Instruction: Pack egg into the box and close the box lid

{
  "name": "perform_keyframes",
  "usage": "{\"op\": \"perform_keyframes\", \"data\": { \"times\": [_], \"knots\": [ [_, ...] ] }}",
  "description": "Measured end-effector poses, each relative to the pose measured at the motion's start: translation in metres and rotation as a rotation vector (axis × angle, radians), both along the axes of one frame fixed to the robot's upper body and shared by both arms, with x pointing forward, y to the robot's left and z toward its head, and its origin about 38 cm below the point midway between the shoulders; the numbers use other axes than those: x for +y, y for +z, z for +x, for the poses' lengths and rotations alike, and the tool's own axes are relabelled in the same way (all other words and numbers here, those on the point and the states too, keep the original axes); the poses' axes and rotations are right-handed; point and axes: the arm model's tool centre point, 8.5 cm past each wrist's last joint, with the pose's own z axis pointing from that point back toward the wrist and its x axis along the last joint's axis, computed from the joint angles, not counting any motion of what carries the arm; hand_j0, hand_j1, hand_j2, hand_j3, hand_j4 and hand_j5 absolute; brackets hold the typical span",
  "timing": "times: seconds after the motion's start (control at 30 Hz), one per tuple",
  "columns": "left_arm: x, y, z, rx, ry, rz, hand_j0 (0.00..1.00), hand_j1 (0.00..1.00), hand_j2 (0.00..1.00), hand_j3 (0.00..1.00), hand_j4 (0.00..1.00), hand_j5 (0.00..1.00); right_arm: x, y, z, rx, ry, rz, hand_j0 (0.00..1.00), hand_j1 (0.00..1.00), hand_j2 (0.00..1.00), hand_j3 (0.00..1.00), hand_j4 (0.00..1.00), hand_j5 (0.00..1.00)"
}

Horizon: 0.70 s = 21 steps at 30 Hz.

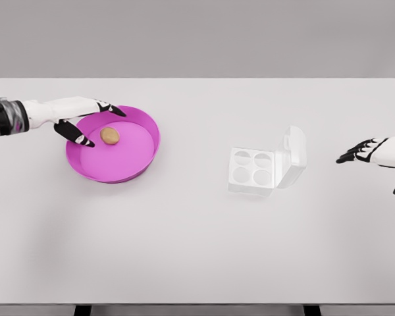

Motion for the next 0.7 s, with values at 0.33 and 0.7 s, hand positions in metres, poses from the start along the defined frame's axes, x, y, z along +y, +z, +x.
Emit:
{"op": "perform_keyframes", "data": {
  "times": [0.33, 0.7],
  "knots": [
    [-0.001, -0.006, -0.001, 0.016, -0.004, 0.012, 0.83, 0.83, 0.83, 0.83, 0.83, 0.83, 0.006, -0.003, 0.005, -0.017, 0.002, 0.018, 1.00, 1.00, 1.00, 1.00, 1.00, 1.00],
    [-0.001, -0.009, 0.000, 0.020, -0.002, 0.033, 0.78, 0.78, 0.78, 0.78, 0.78, 0.78, 0.018, -0.018, 0.024, -0.105, -0.078, 0.214, 1.00, 1.00, 1.00, 1.00, 1.00, 1.00]
  ]
}}
